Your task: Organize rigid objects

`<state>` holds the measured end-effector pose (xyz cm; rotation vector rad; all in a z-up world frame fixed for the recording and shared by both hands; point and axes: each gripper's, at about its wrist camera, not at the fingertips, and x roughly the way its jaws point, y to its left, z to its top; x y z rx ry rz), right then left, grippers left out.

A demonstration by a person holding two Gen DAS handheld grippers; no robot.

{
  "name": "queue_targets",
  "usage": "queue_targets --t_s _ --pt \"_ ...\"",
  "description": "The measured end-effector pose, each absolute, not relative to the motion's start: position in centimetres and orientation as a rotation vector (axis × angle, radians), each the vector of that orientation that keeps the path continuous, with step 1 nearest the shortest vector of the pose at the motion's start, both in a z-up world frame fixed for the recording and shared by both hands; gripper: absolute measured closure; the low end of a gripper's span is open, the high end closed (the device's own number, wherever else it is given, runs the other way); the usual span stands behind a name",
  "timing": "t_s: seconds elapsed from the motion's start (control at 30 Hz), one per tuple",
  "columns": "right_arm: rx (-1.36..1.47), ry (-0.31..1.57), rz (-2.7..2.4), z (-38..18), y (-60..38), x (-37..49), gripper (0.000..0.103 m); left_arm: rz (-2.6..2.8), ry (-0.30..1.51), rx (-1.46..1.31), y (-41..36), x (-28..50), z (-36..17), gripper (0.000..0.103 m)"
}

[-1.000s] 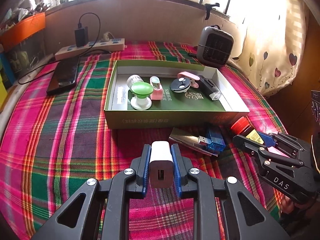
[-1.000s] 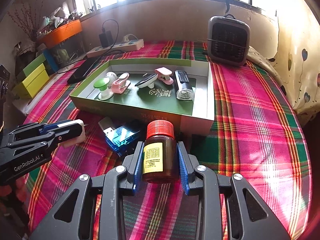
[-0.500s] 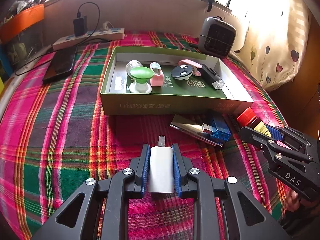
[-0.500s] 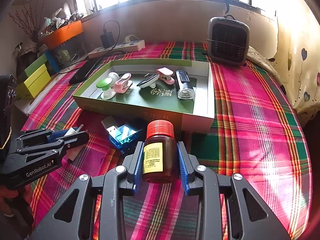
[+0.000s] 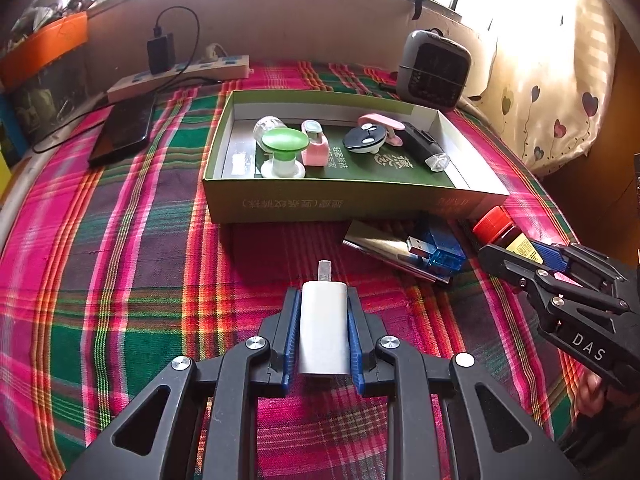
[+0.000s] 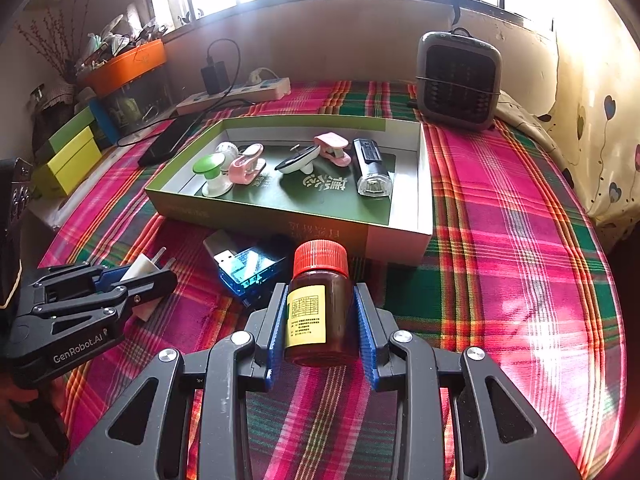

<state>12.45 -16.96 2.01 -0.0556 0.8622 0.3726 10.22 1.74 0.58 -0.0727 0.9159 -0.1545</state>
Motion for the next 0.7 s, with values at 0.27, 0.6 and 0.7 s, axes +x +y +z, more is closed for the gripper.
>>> queue_targets --t_s 0.27,0.6,0.7 --pt "-0.056 0.857 0.374 2.2 -16.9 12.3 0.07 -0.17 0.909 -0.085 2.0 10.1 1.4 0.084" --pt "-0.051 0.836 0.385 3.3 -16.9 12.6 0.07 -0.204 0.877 -0.098 2.0 10.8 3.8 0.084" --pt "-0.046 0.831 0.392 3.7 -16.9 12.9 0.07 -0.211 0.87 -0.092 1.9 11.4 4.4 0.084"
